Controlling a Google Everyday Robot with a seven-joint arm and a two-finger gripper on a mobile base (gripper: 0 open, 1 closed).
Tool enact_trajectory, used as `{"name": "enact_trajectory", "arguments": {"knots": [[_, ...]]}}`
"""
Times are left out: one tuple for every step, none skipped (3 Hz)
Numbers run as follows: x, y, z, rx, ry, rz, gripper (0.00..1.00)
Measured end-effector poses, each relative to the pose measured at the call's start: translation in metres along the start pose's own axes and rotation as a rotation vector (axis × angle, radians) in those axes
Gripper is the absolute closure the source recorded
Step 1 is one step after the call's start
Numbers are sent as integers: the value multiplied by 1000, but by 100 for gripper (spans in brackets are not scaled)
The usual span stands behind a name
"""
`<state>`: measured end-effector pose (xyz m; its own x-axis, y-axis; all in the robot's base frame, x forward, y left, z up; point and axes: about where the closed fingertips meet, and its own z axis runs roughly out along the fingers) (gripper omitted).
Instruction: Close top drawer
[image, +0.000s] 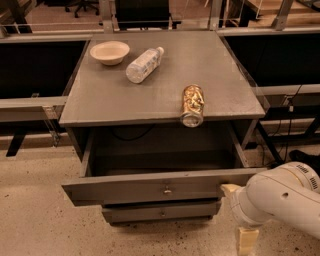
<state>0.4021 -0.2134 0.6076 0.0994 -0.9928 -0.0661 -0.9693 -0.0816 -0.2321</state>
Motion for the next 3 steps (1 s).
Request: {"name": "enact_trajectory", "arguments": {"knots": [[1,-2,3,-10,13,1,0],[4,-9,8,-13,16,5,18],[9,-45,4,34,-3,20,41]]}}
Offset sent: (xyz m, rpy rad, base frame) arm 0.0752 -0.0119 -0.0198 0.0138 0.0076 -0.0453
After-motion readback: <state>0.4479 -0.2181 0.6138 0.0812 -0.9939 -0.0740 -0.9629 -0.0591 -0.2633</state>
